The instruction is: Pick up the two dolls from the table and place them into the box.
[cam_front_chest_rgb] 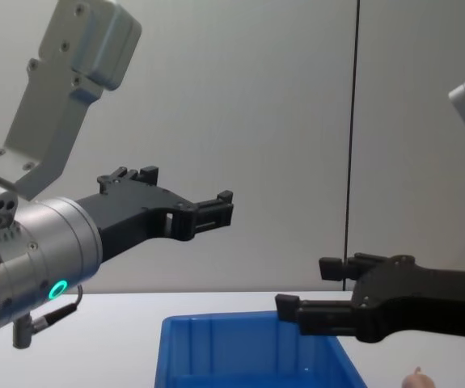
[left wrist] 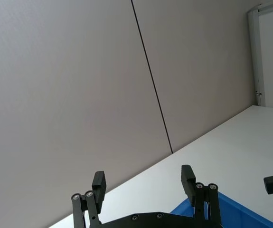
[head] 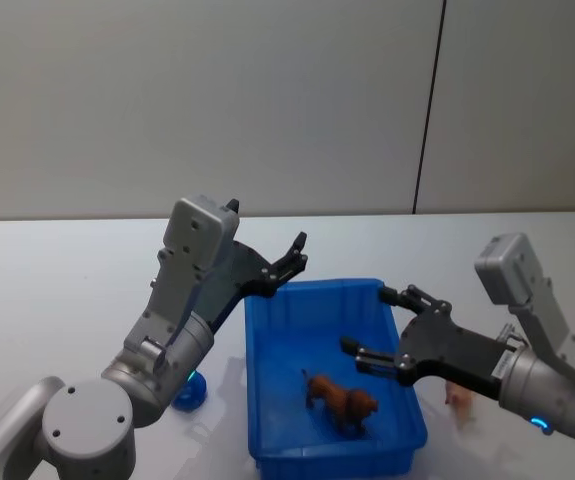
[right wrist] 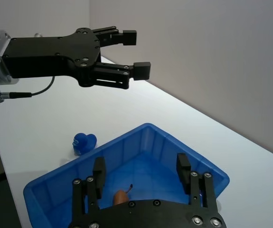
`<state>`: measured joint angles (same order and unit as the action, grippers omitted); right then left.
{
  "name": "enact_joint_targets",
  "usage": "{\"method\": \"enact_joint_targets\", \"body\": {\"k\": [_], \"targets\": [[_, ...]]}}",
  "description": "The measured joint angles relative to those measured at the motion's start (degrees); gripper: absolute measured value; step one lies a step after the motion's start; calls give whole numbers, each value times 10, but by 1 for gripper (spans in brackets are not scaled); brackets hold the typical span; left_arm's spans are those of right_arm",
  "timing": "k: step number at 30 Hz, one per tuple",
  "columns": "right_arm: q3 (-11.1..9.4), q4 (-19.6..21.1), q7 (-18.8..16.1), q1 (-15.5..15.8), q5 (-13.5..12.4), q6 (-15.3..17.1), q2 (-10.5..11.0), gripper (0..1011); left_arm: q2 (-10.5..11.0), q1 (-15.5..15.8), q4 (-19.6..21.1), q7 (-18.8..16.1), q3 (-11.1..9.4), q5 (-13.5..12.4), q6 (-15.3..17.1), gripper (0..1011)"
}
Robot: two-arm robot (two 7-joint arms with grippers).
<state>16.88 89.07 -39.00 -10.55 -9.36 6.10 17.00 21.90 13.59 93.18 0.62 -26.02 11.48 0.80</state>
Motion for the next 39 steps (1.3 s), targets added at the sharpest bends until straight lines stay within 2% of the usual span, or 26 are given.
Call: {"method": "enact_joint_targets", "body": {"k": [5,13,27,39], "targets": [[-6,2,13,3,-9,2,8,1001,0,0,0,0,0,0,0,1003],[-17,13,40,20,-23,7,27,1001,0,0,0,0,0,0,0,1003],[-40,39,115,71,-43,41,70,1001,0,0,0,0,0,0,0,1003],[-44,41,133,88,-40,77,83,1001,0,0,0,0,0,0,0,1003]]}}
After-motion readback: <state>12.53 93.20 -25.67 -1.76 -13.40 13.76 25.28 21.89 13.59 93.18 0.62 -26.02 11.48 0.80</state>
